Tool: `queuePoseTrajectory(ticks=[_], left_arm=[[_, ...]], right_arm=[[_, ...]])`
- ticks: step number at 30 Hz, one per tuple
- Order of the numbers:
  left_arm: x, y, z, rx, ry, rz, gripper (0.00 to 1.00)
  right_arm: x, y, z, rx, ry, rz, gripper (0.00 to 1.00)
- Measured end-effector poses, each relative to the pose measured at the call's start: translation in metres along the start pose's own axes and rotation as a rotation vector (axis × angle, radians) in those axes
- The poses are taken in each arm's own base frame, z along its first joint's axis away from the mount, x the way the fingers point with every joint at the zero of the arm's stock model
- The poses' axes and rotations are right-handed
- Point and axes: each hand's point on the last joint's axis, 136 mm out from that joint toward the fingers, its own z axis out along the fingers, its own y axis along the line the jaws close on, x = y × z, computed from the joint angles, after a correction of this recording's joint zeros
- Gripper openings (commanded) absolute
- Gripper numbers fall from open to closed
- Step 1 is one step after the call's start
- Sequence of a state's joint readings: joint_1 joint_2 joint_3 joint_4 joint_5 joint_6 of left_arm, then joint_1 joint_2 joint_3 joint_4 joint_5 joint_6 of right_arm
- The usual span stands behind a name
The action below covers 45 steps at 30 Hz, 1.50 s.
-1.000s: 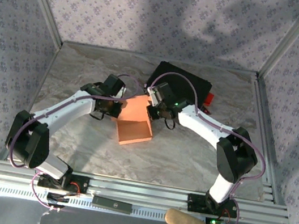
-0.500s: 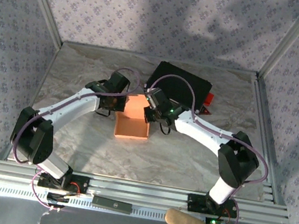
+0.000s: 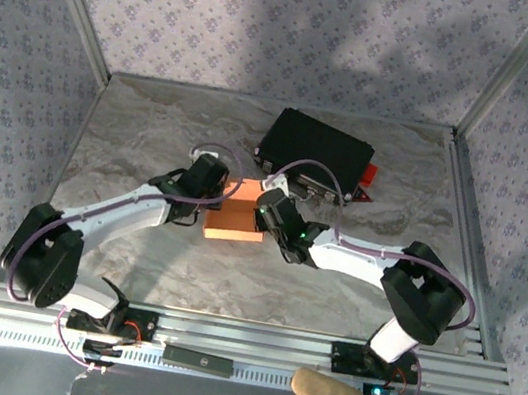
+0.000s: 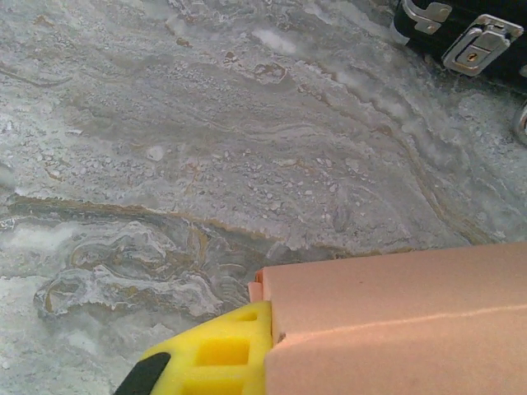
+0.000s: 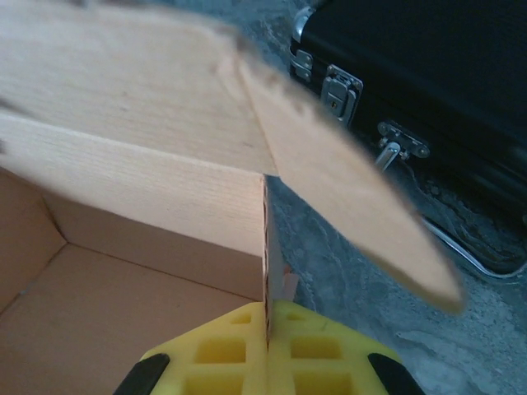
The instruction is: Fold the paper box
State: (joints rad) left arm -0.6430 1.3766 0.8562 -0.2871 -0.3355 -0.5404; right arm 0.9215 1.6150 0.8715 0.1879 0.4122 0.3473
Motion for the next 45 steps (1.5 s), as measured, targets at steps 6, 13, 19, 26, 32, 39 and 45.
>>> queuePoseTrajectory(ticks=[6,13,19,26,32,39,45], left_arm=[[0.007,0.001,-0.01,0.039,-0.074,-0.02,0.0],[0.019,-0.002,-0.015,0.049,-0.117,-0.042,0.0],[0.025,-0.008,-0.018,0.037,-0.164,-0.039,0.0],[0.03,-0.015,-0.017,0.005,-0.224,-0.051,0.0],[0.034,-0.021,-0.017,-0.001,-0.275,-0.101,0.0],[0.037,-0.026,-0.018,-0.002,-0.303,-0.148,0.0],[0.037,-0.024,-0.021,-0.024,-0.288,-0.175,0.0]], right_arm=[[-0.009,0.004,-0.004,0.001,-0.069,0.028,0.0],[-0.004,0.008,-0.011,0.047,-0.091,0.025,0.0],[0.003,0.003,-0.013,0.084,-0.1,0.02,0.0],[0.01,-0.003,-0.015,0.105,-0.094,0.012,0.08],[0.021,-0.01,-0.021,0.102,-0.076,0.02,0.16],[0.023,-0.012,-0.029,0.08,-0.07,0.032,0.14],[0.024,-0.014,-0.025,0.068,-0.056,0.049,0.09]])
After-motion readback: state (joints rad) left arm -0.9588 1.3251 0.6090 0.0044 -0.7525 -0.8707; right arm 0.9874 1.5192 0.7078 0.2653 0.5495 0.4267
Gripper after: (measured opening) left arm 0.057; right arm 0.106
